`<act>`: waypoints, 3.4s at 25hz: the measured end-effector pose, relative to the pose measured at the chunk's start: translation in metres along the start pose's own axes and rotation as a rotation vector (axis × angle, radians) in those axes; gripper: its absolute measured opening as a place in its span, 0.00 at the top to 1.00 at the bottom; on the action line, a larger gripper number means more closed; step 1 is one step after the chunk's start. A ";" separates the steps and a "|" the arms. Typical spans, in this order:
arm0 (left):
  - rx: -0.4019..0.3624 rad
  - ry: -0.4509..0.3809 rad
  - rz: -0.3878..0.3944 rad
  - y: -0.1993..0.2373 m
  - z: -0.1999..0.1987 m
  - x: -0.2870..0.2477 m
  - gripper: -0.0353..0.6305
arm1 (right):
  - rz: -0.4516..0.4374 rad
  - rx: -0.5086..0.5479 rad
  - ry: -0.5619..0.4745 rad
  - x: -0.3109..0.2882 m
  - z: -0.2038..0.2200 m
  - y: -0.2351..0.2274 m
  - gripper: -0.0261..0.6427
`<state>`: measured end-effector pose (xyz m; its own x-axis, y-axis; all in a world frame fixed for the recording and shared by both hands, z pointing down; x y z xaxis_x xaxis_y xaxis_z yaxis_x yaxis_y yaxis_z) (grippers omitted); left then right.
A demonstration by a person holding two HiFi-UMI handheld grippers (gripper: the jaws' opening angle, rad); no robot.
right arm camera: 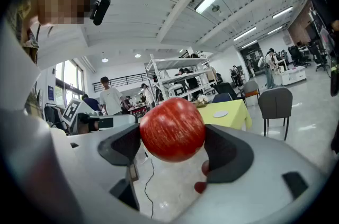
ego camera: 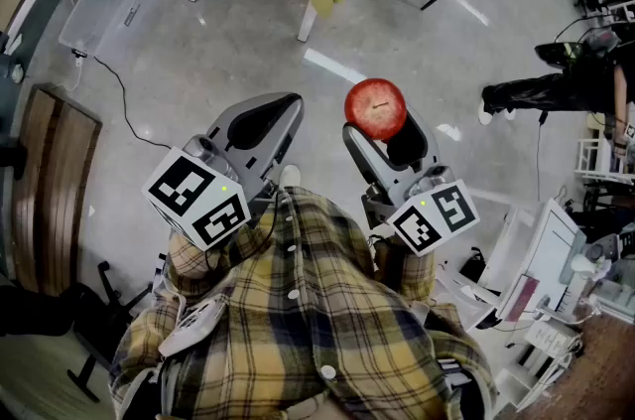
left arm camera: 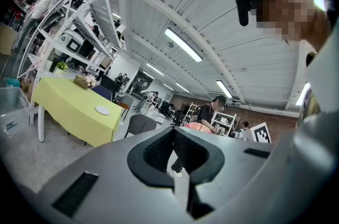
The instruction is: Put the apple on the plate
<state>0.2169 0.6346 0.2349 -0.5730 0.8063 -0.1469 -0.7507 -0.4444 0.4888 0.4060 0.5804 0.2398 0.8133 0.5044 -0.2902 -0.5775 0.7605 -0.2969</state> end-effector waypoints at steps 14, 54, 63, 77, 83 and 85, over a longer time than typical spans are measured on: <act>0.007 0.011 -0.009 -0.020 0.025 -0.015 0.94 | -0.013 -0.025 0.001 0.023 0.017 -0.018 0.40; 0.042 0.120 0.078 0.258 -0.116 -0.083 0.94 | 0.123 -0.098 0.026 -0.260 -0.070 -0.063 0.40; 0.060 0.130 0.066 0.300 -0.142 -0.152 0.94 | 0.108 -0.111 0.062 -0.309 -0.096 -0.128 0.40; 0.036 0.054 -0.030 0.342 -0.204 -0.247 0.94 | 0.036 -0.062 0.040 -0.360 -0.166 -0.234 0.40; 0.039 0.042 -0.053 0.351 -0.209 -0.269 0.94 | 0.012 -0.059 0.051 -0.372 -0.174 -0.258 0.40; 0.043 0.040 -0.061 0.356 -0.211 -0.273 0.94 | 0.002 -0.073 0.059 -0.378 -0.174 -0.264 0.40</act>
<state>0.0369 0.1736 0.2671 -0.5399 0.8149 -0.2109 -0.7700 -0.3771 0.5147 0.2389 0.1180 0.2696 0.8075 0.4794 -0.3436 -0.5848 0.7265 -0.3608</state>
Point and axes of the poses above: the fingertips, and each gripper's own axes: x backward along the fingers, y to its left, z out of its underside, the point moved 7 cm from there along x, backward along the fingers, and after that the axes turned 7 degrees about y, right-handed, at the moved point
